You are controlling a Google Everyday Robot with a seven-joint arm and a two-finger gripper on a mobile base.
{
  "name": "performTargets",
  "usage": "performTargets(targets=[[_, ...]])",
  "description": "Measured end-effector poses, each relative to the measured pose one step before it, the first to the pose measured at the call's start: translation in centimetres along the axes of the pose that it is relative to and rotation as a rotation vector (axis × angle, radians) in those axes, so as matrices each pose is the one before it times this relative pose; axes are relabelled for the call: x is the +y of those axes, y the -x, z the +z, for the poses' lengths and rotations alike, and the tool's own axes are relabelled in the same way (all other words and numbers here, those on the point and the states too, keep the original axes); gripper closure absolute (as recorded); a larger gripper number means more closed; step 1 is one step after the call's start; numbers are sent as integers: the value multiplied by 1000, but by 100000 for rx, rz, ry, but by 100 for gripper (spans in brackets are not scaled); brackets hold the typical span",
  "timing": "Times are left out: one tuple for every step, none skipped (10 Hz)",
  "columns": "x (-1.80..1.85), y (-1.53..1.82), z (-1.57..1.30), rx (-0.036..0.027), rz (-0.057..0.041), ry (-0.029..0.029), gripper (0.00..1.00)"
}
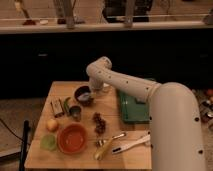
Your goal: Wipe purple bowl with towel
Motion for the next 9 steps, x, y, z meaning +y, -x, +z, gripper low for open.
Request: performTargets(targets=[[-840,-166,330,546,550,-462,99],[-955,-86,494,559,365,-556,99],[-558,47,602,-69,412,263,99],[-477,-312,429,652,90,-209,99],[-572,212,1112,162,-214,717,99],[-368,234,632,-203,-195,350,99],[-299,687,564,-939,-444,681,99],[-304,253,420,-139,-359,361,99],[-235,536,204,-640,-816,58,99]])
